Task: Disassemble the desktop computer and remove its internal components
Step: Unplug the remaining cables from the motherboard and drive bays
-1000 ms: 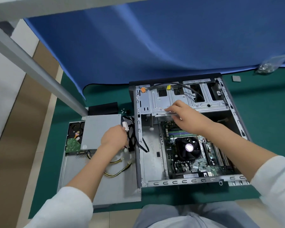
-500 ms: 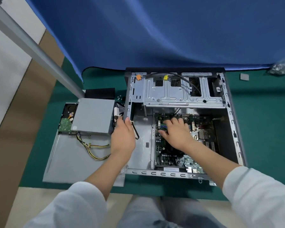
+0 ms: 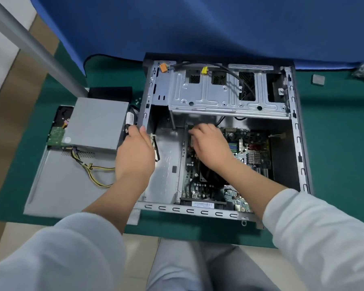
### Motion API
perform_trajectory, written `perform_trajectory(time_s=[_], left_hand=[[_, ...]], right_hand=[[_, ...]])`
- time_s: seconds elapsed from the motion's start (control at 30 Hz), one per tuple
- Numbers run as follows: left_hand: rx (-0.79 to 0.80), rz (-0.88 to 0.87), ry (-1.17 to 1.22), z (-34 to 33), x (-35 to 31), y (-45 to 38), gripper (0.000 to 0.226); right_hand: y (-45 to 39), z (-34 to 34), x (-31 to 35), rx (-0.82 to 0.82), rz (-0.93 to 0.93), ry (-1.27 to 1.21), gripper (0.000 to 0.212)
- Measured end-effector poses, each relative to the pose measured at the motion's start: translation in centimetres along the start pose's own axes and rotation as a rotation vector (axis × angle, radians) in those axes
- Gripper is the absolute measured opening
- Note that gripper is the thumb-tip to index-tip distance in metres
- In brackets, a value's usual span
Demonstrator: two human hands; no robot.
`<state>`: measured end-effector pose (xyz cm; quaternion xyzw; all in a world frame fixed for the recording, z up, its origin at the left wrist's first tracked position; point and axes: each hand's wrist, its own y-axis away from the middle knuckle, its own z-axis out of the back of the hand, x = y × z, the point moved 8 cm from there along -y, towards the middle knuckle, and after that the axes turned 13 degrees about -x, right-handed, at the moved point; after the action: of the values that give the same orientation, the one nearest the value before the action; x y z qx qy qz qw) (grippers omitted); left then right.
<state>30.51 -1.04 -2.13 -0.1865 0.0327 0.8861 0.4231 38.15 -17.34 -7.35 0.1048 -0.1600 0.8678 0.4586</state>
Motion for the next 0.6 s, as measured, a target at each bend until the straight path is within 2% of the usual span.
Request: perform_trajectory(time_s=[0.07,0.17,0.27,0.6], left_hand=[[-0.012,-0.007,-0.020,0.2,-0.1,0.1,0.039],[-0.013,-0.018,-0.031,0.2,-0.2,0.0,0.039],[-0.026,-0.016,-0.038,0.0,-0.1,0.0,0.038],[-0.040,-0.036,-0.038,0.2,-0.2,0.0,0.038]], right_hand=[[-1.1,-0.7,-0.8,0.085,-0.078,0.094,0.032],[-2.8,-1.5,-1.2,0.204,-0.204,0.110,0.021],[-4.2,-1.8,-1.4,0.252,-0.265,0.133,0.024],[-5.8,-2.6,1.1,0.315,-0.084,0.222,0.029]])
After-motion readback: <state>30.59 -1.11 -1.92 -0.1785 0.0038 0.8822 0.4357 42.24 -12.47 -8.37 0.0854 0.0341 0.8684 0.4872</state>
